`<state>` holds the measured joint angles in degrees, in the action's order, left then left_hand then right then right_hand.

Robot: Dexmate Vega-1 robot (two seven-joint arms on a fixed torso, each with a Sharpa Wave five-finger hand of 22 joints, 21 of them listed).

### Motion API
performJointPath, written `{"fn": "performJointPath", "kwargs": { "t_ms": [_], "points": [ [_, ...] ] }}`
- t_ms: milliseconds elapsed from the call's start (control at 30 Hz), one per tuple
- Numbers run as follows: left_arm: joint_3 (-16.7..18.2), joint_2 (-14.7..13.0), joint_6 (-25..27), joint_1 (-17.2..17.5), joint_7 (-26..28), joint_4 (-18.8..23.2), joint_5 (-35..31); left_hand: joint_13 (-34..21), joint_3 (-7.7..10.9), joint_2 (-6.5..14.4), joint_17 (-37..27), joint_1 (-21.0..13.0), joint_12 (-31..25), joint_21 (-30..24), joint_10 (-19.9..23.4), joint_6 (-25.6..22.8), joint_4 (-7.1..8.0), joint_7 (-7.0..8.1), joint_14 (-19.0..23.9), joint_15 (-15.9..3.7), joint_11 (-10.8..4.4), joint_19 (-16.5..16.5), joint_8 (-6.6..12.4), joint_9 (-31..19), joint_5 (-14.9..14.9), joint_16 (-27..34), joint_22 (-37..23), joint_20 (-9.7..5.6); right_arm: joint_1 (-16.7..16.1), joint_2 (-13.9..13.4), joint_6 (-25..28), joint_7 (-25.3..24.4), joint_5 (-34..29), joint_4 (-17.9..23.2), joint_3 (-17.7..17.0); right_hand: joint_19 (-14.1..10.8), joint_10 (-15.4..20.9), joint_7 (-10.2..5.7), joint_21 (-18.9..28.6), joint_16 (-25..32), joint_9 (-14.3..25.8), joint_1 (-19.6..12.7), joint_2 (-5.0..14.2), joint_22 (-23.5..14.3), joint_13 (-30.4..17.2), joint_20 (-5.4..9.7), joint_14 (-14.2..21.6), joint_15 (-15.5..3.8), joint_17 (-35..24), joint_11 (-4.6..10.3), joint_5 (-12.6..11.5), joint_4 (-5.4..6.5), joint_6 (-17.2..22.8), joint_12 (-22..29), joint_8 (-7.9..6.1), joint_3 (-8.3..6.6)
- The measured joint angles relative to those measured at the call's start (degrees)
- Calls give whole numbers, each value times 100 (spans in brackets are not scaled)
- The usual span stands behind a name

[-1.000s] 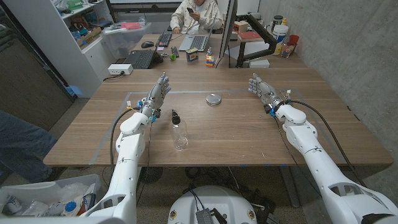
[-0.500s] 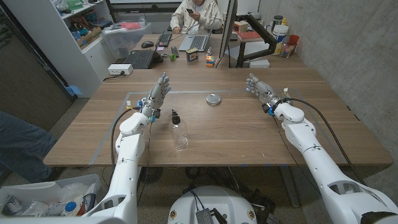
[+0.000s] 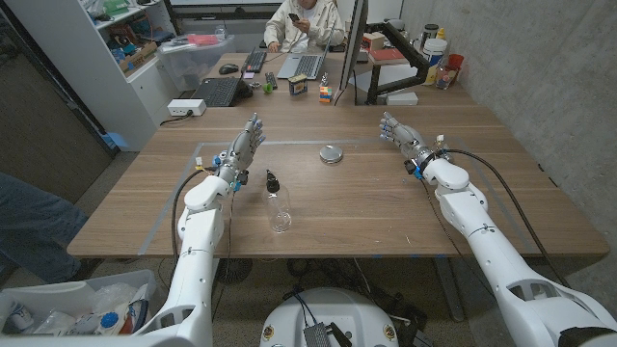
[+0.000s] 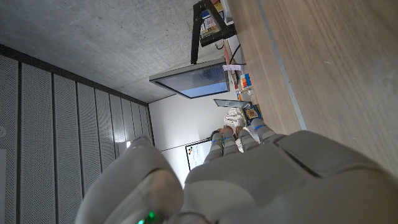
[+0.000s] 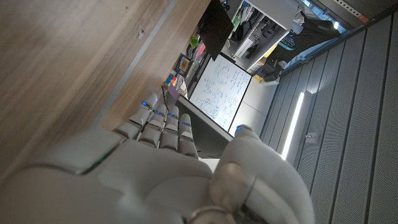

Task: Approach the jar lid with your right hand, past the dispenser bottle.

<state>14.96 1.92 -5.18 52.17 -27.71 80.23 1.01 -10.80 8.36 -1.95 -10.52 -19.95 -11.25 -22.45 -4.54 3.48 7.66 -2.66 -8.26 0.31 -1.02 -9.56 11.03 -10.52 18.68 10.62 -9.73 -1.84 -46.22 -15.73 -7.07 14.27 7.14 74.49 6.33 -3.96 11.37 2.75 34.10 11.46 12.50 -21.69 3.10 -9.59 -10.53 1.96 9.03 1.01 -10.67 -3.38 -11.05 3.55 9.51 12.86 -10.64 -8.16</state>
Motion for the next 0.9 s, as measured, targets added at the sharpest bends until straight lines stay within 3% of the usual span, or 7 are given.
{"fn": "performJointPath", "kwargs": {
  "t_ms": [700,900],
  "points": [
    [15,-4,11,87,-21,130,-7,0,-23,0,0,0,0,41,-32,0,-23,0,0,0,32,0,0,0,0,0,0,0,96,-3,-413,-93,-373,-149,124,-59,61,-125,-63,0,-53,-92,-46,0,0,19,86,-86,29,62,-41,-81,2,0,0,2],
    [25,-9,15,107,-27,164,1,0,-23,0,0,0,0,43,-32,0,-23,0,0,0,32,0,0,0,0,0,0,0,153,-15,-611,-132,-506,-243,174,-112,59,-197,-106,0,-80,-197,-151,-1,0,9,110,-155,28,104,-84,-184,-75,0,0,-9]
  ]
}}
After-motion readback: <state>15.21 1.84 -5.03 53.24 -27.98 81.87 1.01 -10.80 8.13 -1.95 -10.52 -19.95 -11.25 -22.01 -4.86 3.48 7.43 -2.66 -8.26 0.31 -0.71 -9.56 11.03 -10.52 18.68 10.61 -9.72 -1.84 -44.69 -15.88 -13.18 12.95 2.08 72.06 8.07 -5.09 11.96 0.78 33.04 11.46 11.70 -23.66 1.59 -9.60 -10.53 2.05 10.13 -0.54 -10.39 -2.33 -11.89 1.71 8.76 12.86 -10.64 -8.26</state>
